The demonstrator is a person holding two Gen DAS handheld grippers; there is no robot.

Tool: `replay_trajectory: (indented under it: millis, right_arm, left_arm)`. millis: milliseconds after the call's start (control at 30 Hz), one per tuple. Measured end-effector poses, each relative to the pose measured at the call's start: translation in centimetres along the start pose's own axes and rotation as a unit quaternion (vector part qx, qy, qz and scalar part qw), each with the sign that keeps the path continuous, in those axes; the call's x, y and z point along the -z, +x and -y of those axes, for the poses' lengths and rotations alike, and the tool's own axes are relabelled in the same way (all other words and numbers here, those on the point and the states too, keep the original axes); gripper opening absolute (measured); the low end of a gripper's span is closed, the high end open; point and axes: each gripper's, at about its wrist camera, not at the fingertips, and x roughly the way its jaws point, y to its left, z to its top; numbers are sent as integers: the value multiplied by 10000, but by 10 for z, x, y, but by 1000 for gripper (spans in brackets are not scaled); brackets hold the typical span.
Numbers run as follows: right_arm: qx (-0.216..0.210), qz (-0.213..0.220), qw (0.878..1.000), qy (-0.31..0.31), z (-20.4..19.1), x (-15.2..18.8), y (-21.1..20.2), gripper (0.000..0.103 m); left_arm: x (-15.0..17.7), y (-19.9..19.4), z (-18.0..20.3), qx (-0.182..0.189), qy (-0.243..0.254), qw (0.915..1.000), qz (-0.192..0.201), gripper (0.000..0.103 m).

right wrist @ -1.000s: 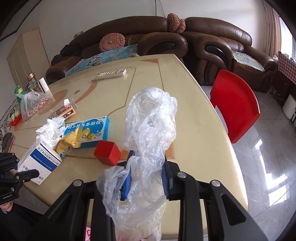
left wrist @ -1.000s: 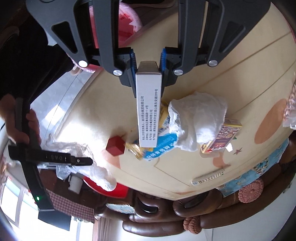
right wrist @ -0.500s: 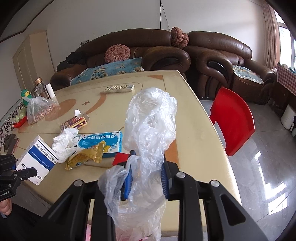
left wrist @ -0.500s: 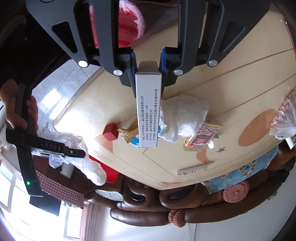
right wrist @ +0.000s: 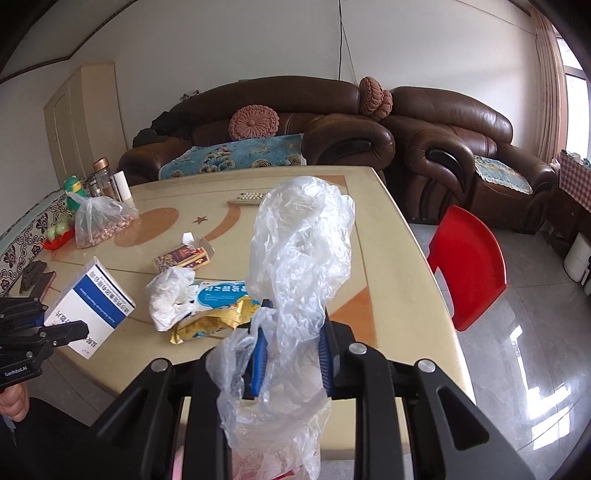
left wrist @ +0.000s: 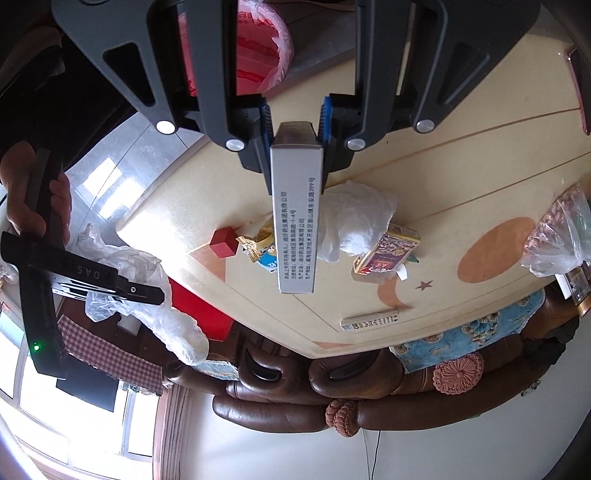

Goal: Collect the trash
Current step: 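Carry the white box and plastic bag with both tools over the pink wastebasket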

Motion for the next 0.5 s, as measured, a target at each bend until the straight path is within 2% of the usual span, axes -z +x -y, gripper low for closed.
replay_trajectory:
  millis: [500]
  right_arm:
    - [-210,113,9993,-287,-39,13,-61,23]
  left_arm:
    - [7,-39,21,-45,145,9997,205,20]
